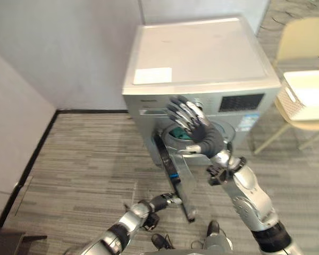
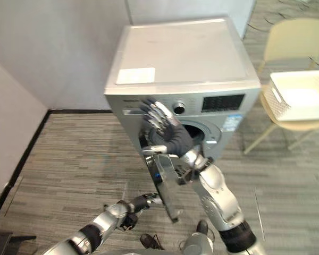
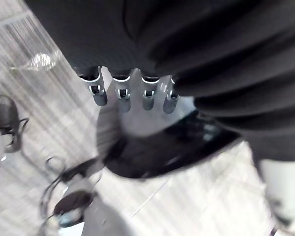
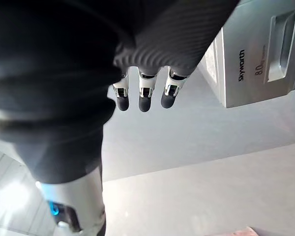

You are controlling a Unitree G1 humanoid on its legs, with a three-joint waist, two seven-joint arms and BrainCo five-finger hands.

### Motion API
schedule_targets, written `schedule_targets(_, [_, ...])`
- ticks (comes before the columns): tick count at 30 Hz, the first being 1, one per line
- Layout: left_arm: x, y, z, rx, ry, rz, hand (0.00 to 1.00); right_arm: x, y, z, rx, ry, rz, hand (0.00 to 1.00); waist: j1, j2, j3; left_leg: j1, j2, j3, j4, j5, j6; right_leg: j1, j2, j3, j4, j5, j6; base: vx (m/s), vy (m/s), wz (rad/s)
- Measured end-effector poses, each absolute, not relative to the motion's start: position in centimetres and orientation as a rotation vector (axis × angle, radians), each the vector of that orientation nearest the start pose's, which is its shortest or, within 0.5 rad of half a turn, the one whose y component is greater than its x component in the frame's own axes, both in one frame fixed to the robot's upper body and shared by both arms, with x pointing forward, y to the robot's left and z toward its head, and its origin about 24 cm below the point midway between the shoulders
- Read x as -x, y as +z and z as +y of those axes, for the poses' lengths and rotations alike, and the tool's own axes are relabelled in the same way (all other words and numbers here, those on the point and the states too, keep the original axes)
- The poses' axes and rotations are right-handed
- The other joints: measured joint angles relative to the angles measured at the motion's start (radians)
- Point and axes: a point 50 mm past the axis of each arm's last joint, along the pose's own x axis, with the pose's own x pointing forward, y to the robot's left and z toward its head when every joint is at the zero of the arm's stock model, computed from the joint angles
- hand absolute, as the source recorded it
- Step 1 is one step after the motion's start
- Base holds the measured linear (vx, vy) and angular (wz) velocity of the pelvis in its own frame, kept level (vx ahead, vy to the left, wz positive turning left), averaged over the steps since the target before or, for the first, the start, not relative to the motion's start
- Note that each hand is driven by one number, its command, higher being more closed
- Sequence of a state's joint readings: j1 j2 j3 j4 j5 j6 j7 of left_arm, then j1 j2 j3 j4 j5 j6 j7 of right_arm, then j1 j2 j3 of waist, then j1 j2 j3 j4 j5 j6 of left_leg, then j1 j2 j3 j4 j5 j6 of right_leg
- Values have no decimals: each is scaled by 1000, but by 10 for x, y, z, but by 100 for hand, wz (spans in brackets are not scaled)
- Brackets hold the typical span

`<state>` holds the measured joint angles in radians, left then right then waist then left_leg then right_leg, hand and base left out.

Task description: Pick up the laundry basket with both hands and put the clothes into the washing machine.

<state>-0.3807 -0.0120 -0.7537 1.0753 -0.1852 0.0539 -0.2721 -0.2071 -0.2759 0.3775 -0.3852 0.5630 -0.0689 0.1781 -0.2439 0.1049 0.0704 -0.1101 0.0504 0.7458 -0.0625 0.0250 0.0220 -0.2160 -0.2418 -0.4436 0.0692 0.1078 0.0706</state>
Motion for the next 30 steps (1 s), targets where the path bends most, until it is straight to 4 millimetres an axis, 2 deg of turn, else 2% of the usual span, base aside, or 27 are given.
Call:
schedule_targets(1, [-215,-100,21,-357,-892,803,0,-235,168,-74,-318,749,-487,0,-21,-19,21,1,-4,20,-9,0,0,-13,4,20,-11,9,1,-24,-68,-62])
schedule_targets(2, [-217,-97,13,-396,-911,784,0,-234,169,-73,-329,740,-489,0,-27,-29,31,1,-4,33,-12,0,0,-20,5,34,-13,14,0,-26,-73,-60])
schedule_targets(3, [-220,-89,-5,-465,-951,724,0,-230,172,-73,-346,733,-505,0,-42,-43,45,1,-3,56,-17,0,0,-27,12,51,-20,27,-11,-18,-117,-57])
schedule_targets(4, [-227,-79,-15,-552,-986,654,0,-226,177,-73,-366,729,-530,0,-51,-52,54,3,-3,79,-21,3,4,-39,16,69,-18,30,-7,-4,-120,-54])
schedule_targets(8, [-238,-54,-36,-584,-978,467,0,-209,192,-75,-463,692,-627,0,-57,-54,69,5,11,110,-24,3,3,-57,27,92,-11,20,3,15,-168,-27])
schedule_targets(10, [-238,-35,-53,-475,-983,386,0,-205,197,-77,-491,650,-661,0,-49,-58,82,3,17,115,-26,5,-1,-70,29,92,11,1,13,13,-178,-1])
schedule_targets(13, [-240,6,-76,-228,-989,240,0,-203,199,-78,-508,614,-671,0,-42,-64,88,0,23,126,-30,7,-6,-87,29,92,36,-18,16,19,-158,-4])
schedule_targets(15, [-241,21,-81,-109,-977,201,0,-201,202,-77,-520,613,-684,0,-39,-65,88,-1,24,126,-30,7,-6,-87,30,88,36,-18,16,46,-147,-1])
schedule_targets(18, [-242,24,-81,-54,-967,212,0,-197,206,-78,-533,620,-711,0,-30,-65,88,-7,24,114,-31,7,-6,-85,28,73,36,-18,16,55,-133,13])
schedule_targets(20, [-242,23,-81,-69,-973,207,0,-196,208,-77,-548,623,-725,0,-12,-65,88,-15,26,96,-31,8,-5,-83,27,50,41,-18,15,61,-143,30])
schedule_targets(23, [-243,19,-79,-189,-983,177,0,-194,210,-72,-567,651,-735,0,-14,-66,88,-16,27,58,-30,8,-5,-64,24,15,55,-19,10,58,-116,35])
schedule_targets(25, [-252,22,-74,-386,-983,93,0,-192,214,-66,-572,714,-747,0,-12,-79,96,-18,25,55,-30,8,-5,-68,18,7,70,-19,9,63,-127,16])
schedule_targets(26, [-255,25,-74,-428,-984,66,0,-192,214,-65,-572,728,-749,0,-11,-82,97,-21,25,54,-30,8,-5,-70,17,7,70,-19,9,56,-152,8])
schedule_targets(28, [-262,50,-77,-503,-991,-80,0,-192,214,-65,-572,751,-748,0,2,-84,98,-43,24,51,-30,8,-5,-90,15,6,70,-19,9,42,-122,3])
schedule_targets(30, [-253,97,-75,-490,-1022,-366,0,-197,207,-67,-538,738,-717,0,19,-84,99,-61,23,46,-30,8,-5,-104,15,4,62,-19,9,77,-160,0])
